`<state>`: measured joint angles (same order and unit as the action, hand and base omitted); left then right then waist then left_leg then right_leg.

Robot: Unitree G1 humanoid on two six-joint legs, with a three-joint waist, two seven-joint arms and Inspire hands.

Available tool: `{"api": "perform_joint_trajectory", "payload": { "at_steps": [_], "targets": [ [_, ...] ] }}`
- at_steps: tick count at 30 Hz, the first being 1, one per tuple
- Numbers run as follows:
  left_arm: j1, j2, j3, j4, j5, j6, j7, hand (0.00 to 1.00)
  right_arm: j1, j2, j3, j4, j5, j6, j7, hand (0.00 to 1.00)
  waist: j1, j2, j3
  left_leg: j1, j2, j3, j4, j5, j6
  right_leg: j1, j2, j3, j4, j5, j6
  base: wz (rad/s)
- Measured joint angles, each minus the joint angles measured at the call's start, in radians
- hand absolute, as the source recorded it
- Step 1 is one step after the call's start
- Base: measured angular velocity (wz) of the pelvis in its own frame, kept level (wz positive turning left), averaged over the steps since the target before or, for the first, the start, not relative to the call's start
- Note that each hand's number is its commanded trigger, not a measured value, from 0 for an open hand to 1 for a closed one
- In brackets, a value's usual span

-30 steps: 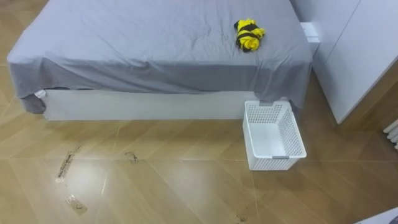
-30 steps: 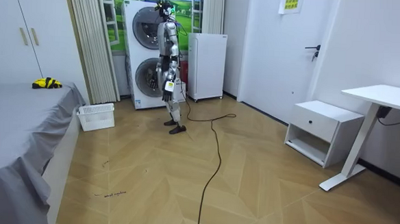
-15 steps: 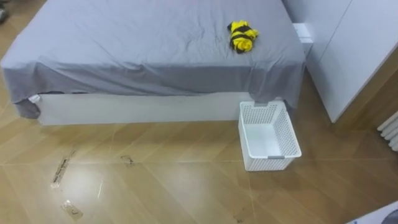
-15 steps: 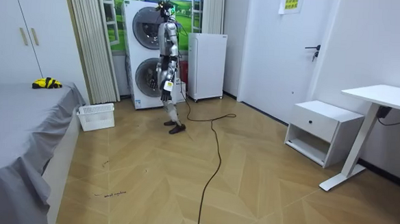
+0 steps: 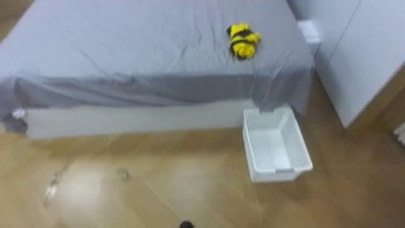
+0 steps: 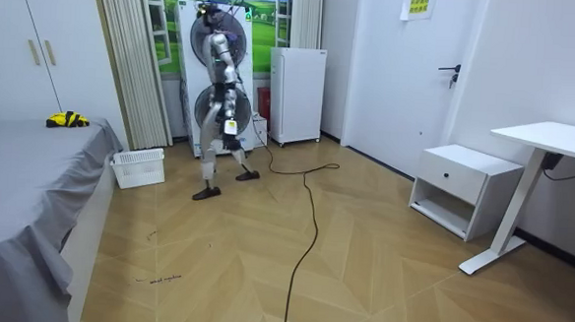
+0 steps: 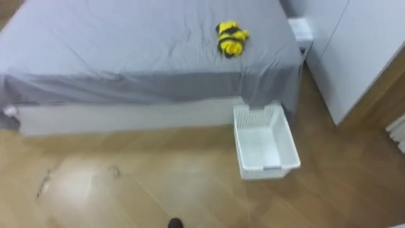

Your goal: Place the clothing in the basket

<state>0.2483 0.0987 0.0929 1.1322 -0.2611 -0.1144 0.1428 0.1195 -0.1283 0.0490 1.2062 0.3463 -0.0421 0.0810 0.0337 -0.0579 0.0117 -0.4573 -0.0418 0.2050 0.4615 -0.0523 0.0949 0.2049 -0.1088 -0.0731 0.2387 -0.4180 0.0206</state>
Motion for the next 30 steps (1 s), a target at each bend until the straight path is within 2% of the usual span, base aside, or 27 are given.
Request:
{"api": "perform_joint_trajectory", "payload": {
  "at_steps": [2, 3, 4, 5, 6, 7, 8, 9, 10, 11, 12, 13, 14, 15, 16, 17, 18, 19, 20, 21, 23, 24, 26, 27, 28, 29, 30],
  "targets": [
    [-0.006, 0.006, 0.001, -0.005, -0.011, -0.008, 0.000, 0.00, -0.001, 0.001, 0.007, -0.008, 0.001, -0.023, -0.008, 0.00, 0.004, -0.002, -0.0004, 0.012, -0.005, 0.028, 0.106, -0.103, 0.011, 0.015, -0.031, 0.019, 0.091, 0.009, 0.016, -0.17],
    [-0.006, 0.006, 0.001, -0.005, -0.013, -0.010, 0.001, 0.00, -0.003, 0.000, 0.008, -0.013, 0.001, -0.024, -0.009, 0.00, 0.003, -0.002, -0.0049, 0.029, -0.007, 0.038, 0.106, -0.128, 0.012, 0.000, -0.040, 0.013, 0.150, 0.012, 0.023, -0.09],
    [-0.008, 0.006, 0.001, -0.009, -0.020, -0.011, 0.003, 0.00, 0.000, 0.001, 0.007, -0.022, 0.004, -0.024, -0.015, 0.00, 0.000, -0.005, -0.0062, 0.072, -0.023, 0.043, 0.091, -0.169, 0.015, -0.045, -0.060, -0.009, 0.306, 0.044, 0.066, 0.08],
    [-0.014, 0.006, -0.003, -0.015, -0.018, -0.019, 0.005, 0.00, 0.009, 0.000, 0.007, -0.037, 0.004, -0.024, -0.022, 0.00, 0.001, -0.005, -0.0059, 0.128, -0.043, 0.039, 0.065, -0.191, 0.021, -0.099, -0.079, -0.010, 0.465, 0.135, 0.067, 0.12],
    [-0.018, 0.006, -0.011, -0.016, -0.017, -0.019, 0.007, 0.00, 0.013, -0.001, 0.006, -0.043, 0.004, -0.025, -0.029, 0.00, 0.005, -0.001, -0.0073, 0.157, -0.050, 0.035, 0.047, -0.199, 0.025, -0.125, -0.086, -0.010, 0.535, 0.206, 0.057, 0.19],
    [-0.030, 0.006, -0.018, -0.022, 0.005, -0.019, 0.008, 0.00, 0.014, 0.000, 0.005, -0.050, -0.002, -0.028, -0.038, 0.00, 0.008, 0.013, -0.0122, 0.218, -0.060, 0.014, -0.005, -0.209, 0.030, -0.184, -0.085, -0.011, 0.654, 0.358, 0.024, 0.13],
    [-0.042, 0.007, -0.017, -0.025, 0.049, -0.019, 0.009, 0.00, 0.009, 0.000, 0.004, -0.069, 0.001, -0.033, -0.037, 0.00, 0.020, 0.034, -0.0145, 0.274, -0.058, -0.011, -0.052, -0.218, 0.035, -0.271, -0.062, -0.018, 0.743, 0.310, -0.006, 0.11],
    [-0.053, 0.007, -0.016, -0.026, 0.071, -0.020, 0.011, 0.00, 0.008, 0.000, 0.004, -0.088, 0.006, -0.033, -0.036, 0.00, 0.027, 0.037, -0.0076, 0.300, -0.053, -0.020, -0.073, -0.219, 0.032, -0.320, -0.045, -0.033, 0.775, 0.251, -0.022, 0.21],
    [-0.067, 0.009, -0.021, -0.026, 0.099, -0.022, 0.011, 0.00, 0.002, 0.000, 0.004, -0.121, 0.019, -0.033, -0.035, 0.00, 0.025, 0.062, 0.0005, 0.349, -0.036, -0.049, -0.098, -0.227, 0.024, -0.410, -0.002, -0.065, 0.778, 0.156, -0.051, 0.43],
    [-0.079, 0.015, -0.045, -0.039, 0.098, -0.022, 0.011, 0.00, -0.004, 0.000, 0.007, -0.150, 0.041, -0.034, -0.036, 0.00, 0.020, 0.078, 0.0035, 0.389, -0.021, -0.077, -0.116, -0.242, 0.020, -0.500, 0.044, -0.082, 0.707, 0.108, -0.050, 0.53],
    [-0.083, 0.018, -0.059, -0.051, 0.097, -0.021, 0.010, 0.00, -0.007, 0.000, 0.007, -0.161, 0.046, -0.036, -0.038, 0.00, 0.018, 0.077, 0.0059, 0.408, -0.017, -0.089, -0.127, -0.251, 0.016, -0.537, 0.056, -0.092, 0.644, 0.102, -0.049, 0.61],
    [-0.076, 0.022, -0.081, -0.075, 0.098, -0.022, 0.005, 0.00, -0.019, 0.001, 0.007, -0.162, 0.045, -0.049, -0.040, 0.00, 0.012, 0.075, 0.0083, 0.454, -0.012, -0.112, -0.147, -0.270, 0.010, -0.582, 0.066, -0.109, 0.474, 0.110, -0.044, 0.59],
    [-0.078, 0.021, -0.105, -0.076, 0.101, -0.022, 0.002, 0.00, -0.025, 0.001, 0.007, -0.162, 0.044, -0.061, -0.049, 0.00, 0.011, 0.077, 0.0082, 0.509, -0.001, -0.128, -0.174, -0.290, -0.002, -0.600, 0.070, -0.134, 0.279, 0.155, -0.042, 0.61],
    [-0.078, 0.018, -0.111, -0.077, 0.102, -0.021, 0.002, 0.00, -0.027, 0.001, 0.006, -0.162, 0.044, -0.068, -0.056, 0.00, 0.010, 0.082, 0.0081, 0.539, 0.010, -0.131, -0.187, -0.303, -0.009, -0.604, 0.074, -0.149, 0.210, 0.217, -0.049, 0.62],
    [-0.065, 0.012, -0.125, -0.077, 0.102, -0.021, 0.002, 0.00, -0.028, 0.001, 0.007, -0.165, 0.048, -0.081, -0.071, 0.00, 0.002, 0.097, 0.0028, 0.594, 0.036, -0.157, -0.205, -0.321, -0.027, -0.598, 0.086, -0.176, 0.104, 0.326, -0.059, 0.55],
    [-0.058, 0.015, -0.134, -0.077, 0.099, -0.023, 0.003, 0.00, -0.031, 0.003, 0.005, -0.177, 0.050, -0.095, -0.084, 0.00, 0.002, 0.101, -0.0011, 0.631, 0.058, -0.171, -0.215, -0.335, -0.047, -0.592, 0.107, -0.189, 0.046, 0.420, -0.099, 0.40],
    [-0.056, 0.018, -0.137, -0.072, 0.099, -0.024, 0.003, 0.00, -0.033, 0.003, 0.005, -0.195, 0.049, -0.098, -0.088, 0.00, 0.010, 0.101, -0.0019, 0.641, 0.067, -0.179, -0.212, -0.342, -0.058, -0.594, 0.121, -0.183, 0.044, 0.447, -0.123, 0.00],
    [-0.044, 0.022, -0.138, -0.055, 0.100, -0.024, 0.004, 0.00, -0.040, 0.000, 0.000, -0.237, 0.049, -0.108, -0.094, 0.00, 0.029, 0.111, -0.0134, 0.648, 0.093, -0.187, -0.200, -0.355, -0.093, -0.592, 0.148, -0.188, 0.088, 0.447, -0.159, -0.21],
    [-0.030, 0.023, -0.136, -0.050, 0.098, -0.024, 0.004, 0.00, -0.058, -0.001, -0.011, -0.277, 0.037, -0.120, -0.099, 0.00, 0.030, 0.137, -0.0053, 0.665, 0.121, -0.183, -0.195, -0.356, -0.124, -0.586, 0.166, -0.213, 0.147, 0.406, -0.164, -0.14],
    [-0.025, 0.025, -0.134, -0.051, 0.096, -0.025, 0.004, 0.00, -0.064, 0.001, -0.016, -0.299, 0.030, -0.123, -0.108, 0.00, 0.029, 0.142, -0.0023, 0.674, 0.130, -0.178, -0.193, -0.348, -0.140, -0.587, 0.167, -0.219, 0.181, 0.375, -0.169, 0.08],
    [-0.021, 0.028, -0.129, -0.053, 0.097, -0.030, 0.004, 0.00, -0.067, -0.003, -0.028, -0.387, 0.020, -0.124, -0.136, 0.00, 0.026, 0.148, -0.0015, 0.712, 0.146, -0.174, -0.166, -0.291, -0.201, -0.575, 0.162, -0.226, 0.293, 0.278, -0.185, 0.17],
    [-0.019, 0.029, -0.128, -0.053, 0.099, -0.034, 0.004, 0.00, -0.068, -0.003, -0.029, -0.405, 0.020, -0.120, -0.142, 0.00, 0.024, 0.149, -0.0009, 0.712, 0.150, -0.173, -0.134, -0.269, -0.203, -0.559, 0.162, -0.230, 0.301, 0.267, -0.186, 0.16],
    [-0.013, 0.028, -0.108, -0.053, 0.096, -0.048, 0.005, 0.00, -0.054, -0.002, -0.028, -0.479, 0.023, -0.119, -0.155, 0.00, 0.020, 0.135, 0.0006, 0.652, 0.153, -0.161, 0.085, -0.131, -0.204, -0.436, 0.170, -0.232, 0.210, 0.235, -0.176, 0.11],
    [-0.009, 0.028, -0.103, -0.054, 0.096, -0.048, 0.005, 0.00, -0.052, -0.002, -0.027, -0.490, 0.024, -0.122, -0.155, 0.00, 0.015, 0.129, 0.0013, 0.633, 0.154, -0.161, 0.140, -0.094, -0.207, -0.403, 0.173, -0.227, 0.171, 0.230, -0.171, 0.05],
    [-0.009, 0.027, -0.096, -0.059, 0.090, -0.046, 0.005, 0.00, -0.057, -0.002, -0.027, -0.502, 0.016, -0.128, -0.165, 0.00, 0.000, 0.125, 0.0034, 0.579, 0.161, -0.167, 0.248, -0.084, -0.202, -0.357, 0.175, -0.221, 0.119, 0.226, -0.164, 0.08],
    [-0.014, 0.027, -0.098, -0.063, 0.075, -0.046, 0.005, 0.00, -0.059, -0.001, -0.027, -0.514, 0.002, -0.128, -0.184, 0.00, -0.013, 0.117, 0.0077, 0.520, 0.169, -0.148, 0.307, -0.119, -0.179, -0.321, 0.174, -0.218, 0.085, 0.226, -0.163, 0.11],
    [-0.016, 0.026, -0.099, -0.063, 0.075, -0.045, 0.006, 0.00, -0.059, 0.000, -0.027, -0.517, -0.003, -0.128, -0.194, 0.00, -0.015, 0.111, 0.0096, 0.492, 0.166, -0.146, 0.315, -0.145, -0.172, -0.308, 0.173, -0.213, 0.070, 0.227, -0.161, 0.03]
  ]
}}
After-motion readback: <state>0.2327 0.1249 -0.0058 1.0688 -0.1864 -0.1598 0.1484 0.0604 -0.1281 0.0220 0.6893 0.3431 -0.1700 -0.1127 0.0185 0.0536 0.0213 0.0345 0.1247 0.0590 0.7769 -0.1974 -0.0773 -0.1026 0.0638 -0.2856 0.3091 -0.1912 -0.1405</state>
